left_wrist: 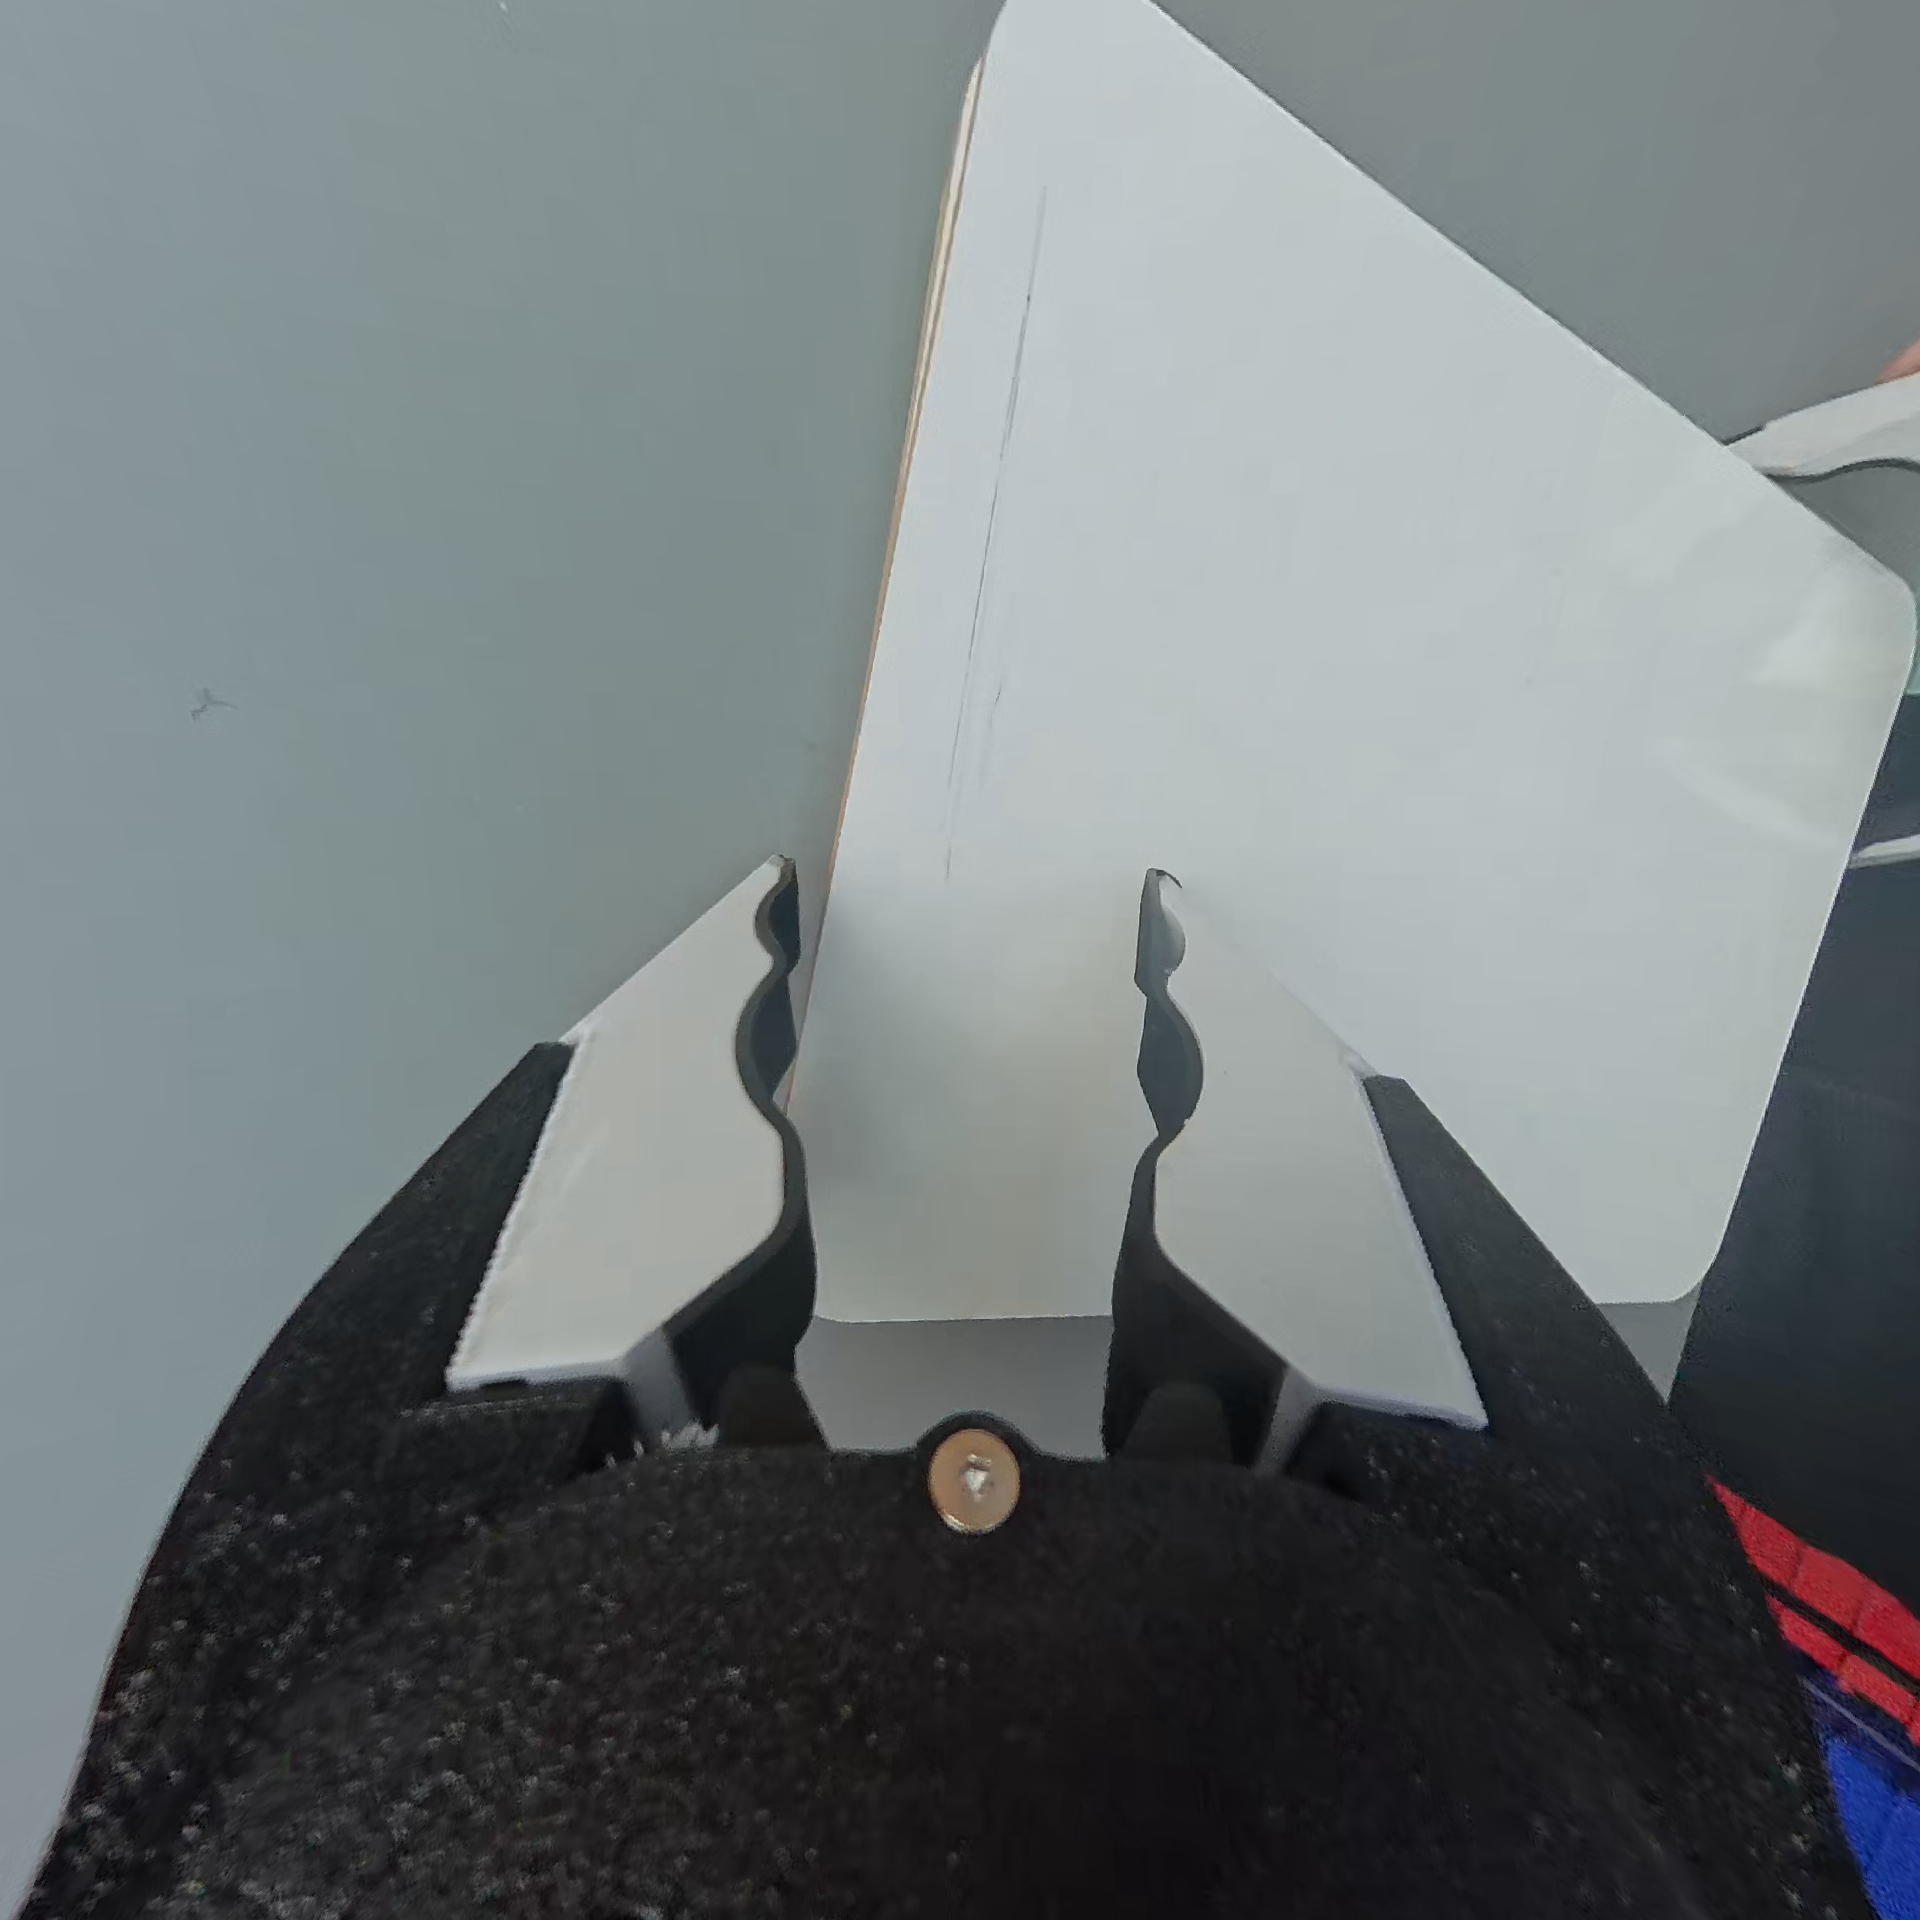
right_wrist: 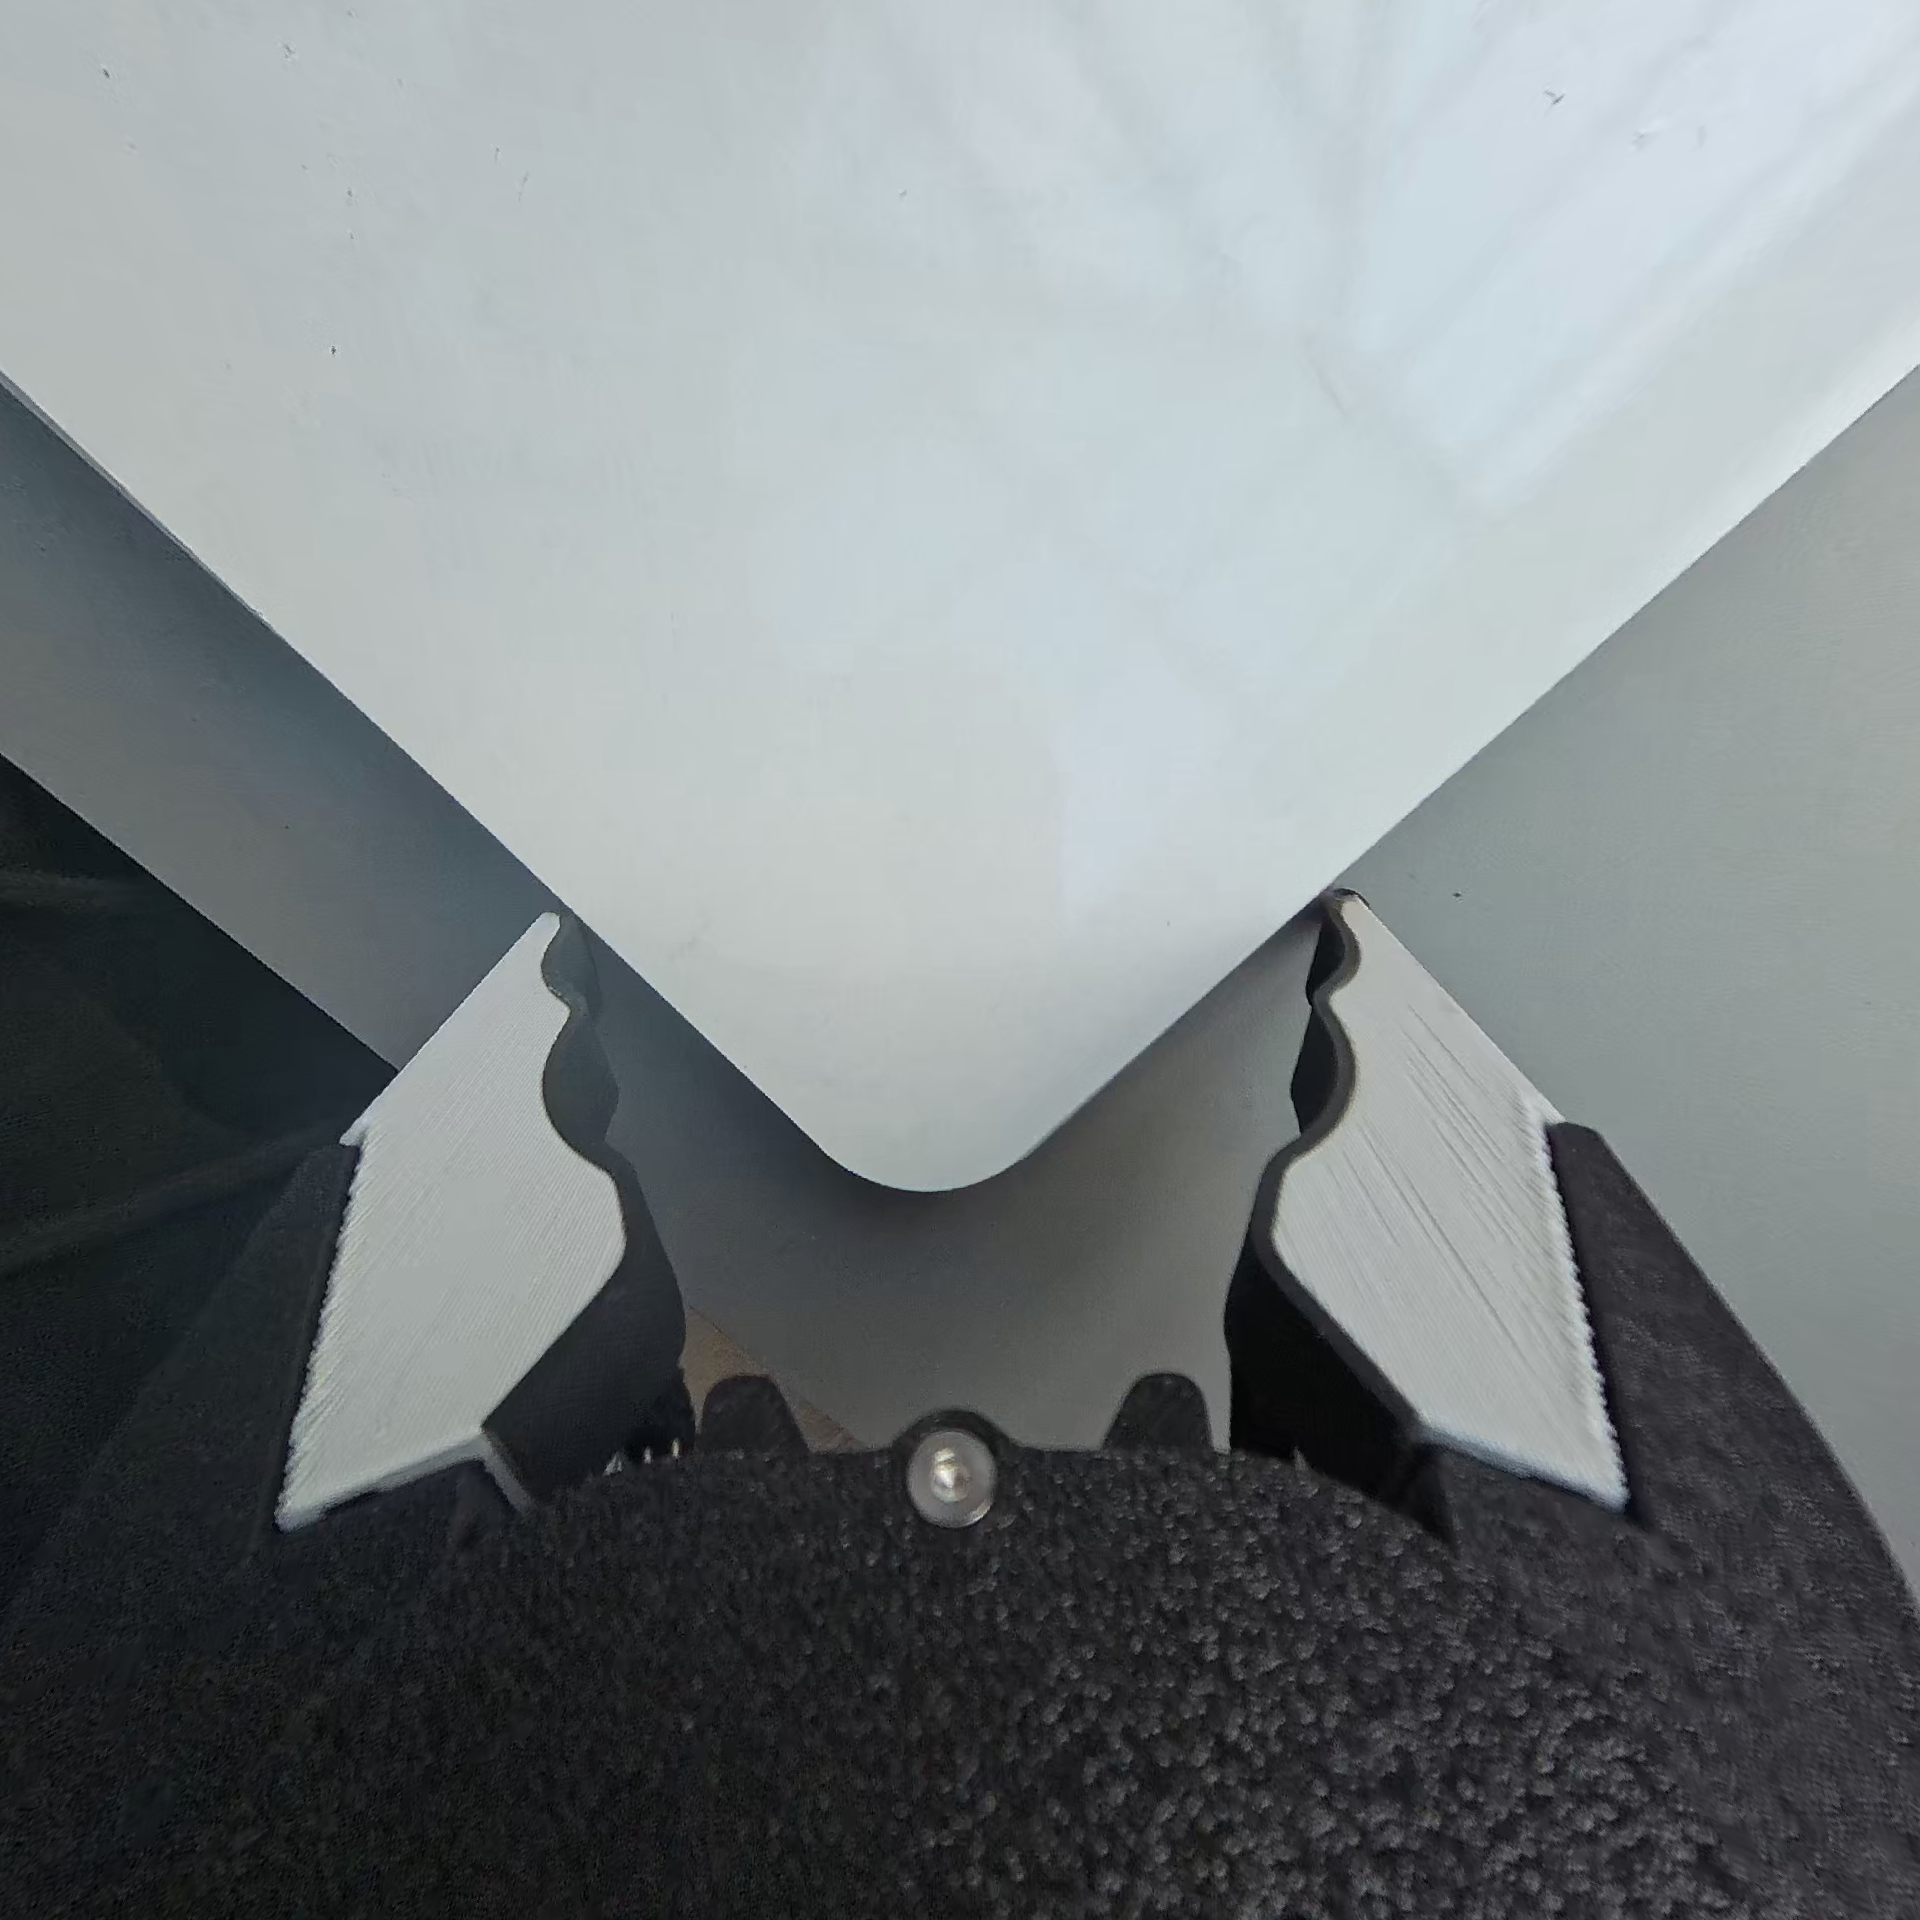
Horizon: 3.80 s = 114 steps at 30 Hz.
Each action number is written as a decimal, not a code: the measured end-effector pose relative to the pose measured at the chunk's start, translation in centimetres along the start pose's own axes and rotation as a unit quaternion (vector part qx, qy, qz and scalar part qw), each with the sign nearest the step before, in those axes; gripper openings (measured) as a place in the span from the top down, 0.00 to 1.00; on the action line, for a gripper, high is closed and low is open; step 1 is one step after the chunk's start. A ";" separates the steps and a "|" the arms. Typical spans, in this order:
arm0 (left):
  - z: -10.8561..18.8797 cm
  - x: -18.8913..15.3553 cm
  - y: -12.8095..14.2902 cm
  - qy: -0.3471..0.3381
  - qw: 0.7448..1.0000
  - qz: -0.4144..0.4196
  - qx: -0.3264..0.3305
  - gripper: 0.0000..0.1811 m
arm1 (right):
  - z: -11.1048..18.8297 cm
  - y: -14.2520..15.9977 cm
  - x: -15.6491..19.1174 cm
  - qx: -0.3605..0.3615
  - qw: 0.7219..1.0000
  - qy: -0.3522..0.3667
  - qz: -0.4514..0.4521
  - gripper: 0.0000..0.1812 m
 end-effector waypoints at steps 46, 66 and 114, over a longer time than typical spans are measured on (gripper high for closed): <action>-9.8 -22.4 12.8 -0.151 0.825 0.415 -0.353 0.55 | 2.7 -0.2 1.3 -0.024 0.973 -0.120 -0.196 0.26; 13.5 -35.7 30.6 -0.361 0.677 0.227 -0.600 0.54 | 11.3 -11.5 5.6 -0.187 0.977 0.068 -0.076 0.30; 50.7 -30.2 132.5 -0.403 0.530 0.467 -0.582 0.61 | -1.6 -50.2 80.2 -0.140 0.942 0.063 -0.300 0.38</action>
Point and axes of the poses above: each gripper's, where its closed fingertips meet, z back along the fingers, y out of its underside, x = y × z across the jaws, the point moved 3 cm from there along z, back along the fingers, and after that the axes turned 12 degrees about y, right-handed, at the moved point
